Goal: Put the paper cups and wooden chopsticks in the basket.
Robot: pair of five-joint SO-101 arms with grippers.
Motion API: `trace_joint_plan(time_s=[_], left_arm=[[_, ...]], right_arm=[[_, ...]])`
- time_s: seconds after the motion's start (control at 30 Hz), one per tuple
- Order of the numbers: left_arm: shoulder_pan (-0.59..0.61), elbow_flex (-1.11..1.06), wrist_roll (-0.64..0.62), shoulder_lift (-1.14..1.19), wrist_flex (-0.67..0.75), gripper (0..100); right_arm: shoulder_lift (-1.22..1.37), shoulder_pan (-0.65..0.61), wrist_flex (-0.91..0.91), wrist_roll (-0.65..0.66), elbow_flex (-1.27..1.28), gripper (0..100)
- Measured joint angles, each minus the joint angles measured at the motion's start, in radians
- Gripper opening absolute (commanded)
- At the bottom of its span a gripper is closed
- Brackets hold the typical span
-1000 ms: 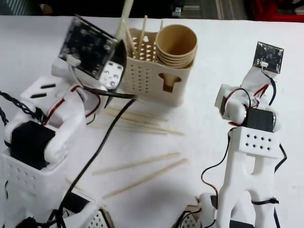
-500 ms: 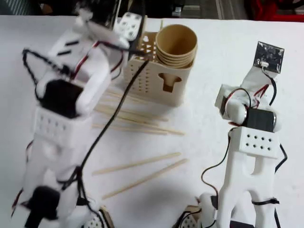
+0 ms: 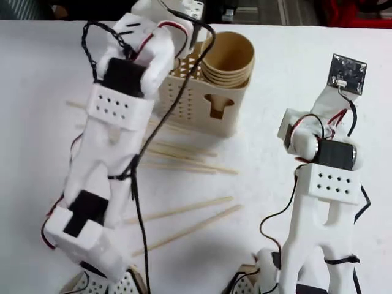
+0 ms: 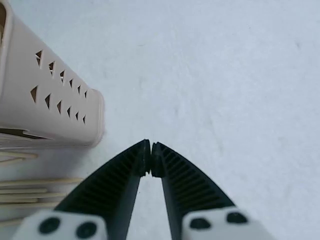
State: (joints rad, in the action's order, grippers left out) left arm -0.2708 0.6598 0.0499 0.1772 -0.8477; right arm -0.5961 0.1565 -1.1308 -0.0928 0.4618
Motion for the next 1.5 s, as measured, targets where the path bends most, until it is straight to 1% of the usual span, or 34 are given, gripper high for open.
trace_joint_plan(time_s=[0.1,0.3,0.5,0.7,0.83,0.9,0.97,1.03,1.07,1.17,1.33,1.5], left_arm=[[0.031,-0.017,-0.02,0.006,-0.011,2],[0.077,-0.147,-0.04,0.006,-0.012,2],[0.077,-0.258,-0.041,0.006,-0.009,2],[0.077,-0.393,-0.043,0.006,0.06,2],[0.077,-0.422,-0.044,0.006,0.069,3],[0.077,-0.422,-0.044,0.006,0.069,5],[0.077,-0.422,-0.044,0.006,0.066,12],[0.077,-0.423,-0.043,0.006,0.044,17],[0.077,-0.423,-0.043,0.005,0.029,19],[0.075,-0.423,-0.043,-0.018,-0.031,19],[0.075,-0.423,-0.041,-0.132,-0.123,19],[0.084,-0.428,0.021,-0.298,-0.232,19]], right_arm=[[0.0,0.0,0.0,0.0,0.0,1.9],[0.0,0.0,0.0,0.0,0.0,1.9],[0.0,0.0,0.0,0.0,0.0,1.9],[0.0,0.0,0.0,0.0,0.0,1.9],[0.0,0.0,0.0,0.0,0.0,1.9],[0.0,0.0,0.0,0.0,0.0,2.0],[0.0,0.0,0.0,0.0,0.0,2.0],[0.0,0.0,0.0,0.0,0.0,2.0],[0.0,0.0,0.0,0.0,0.0,2.0],[0.0,0.0,0.0,0.0,0.0,2.0],[0.0,0.0,0.0,0.0,0.0,2.0],[0.0,0.0,0.0,0.0,0.0,2.0]])
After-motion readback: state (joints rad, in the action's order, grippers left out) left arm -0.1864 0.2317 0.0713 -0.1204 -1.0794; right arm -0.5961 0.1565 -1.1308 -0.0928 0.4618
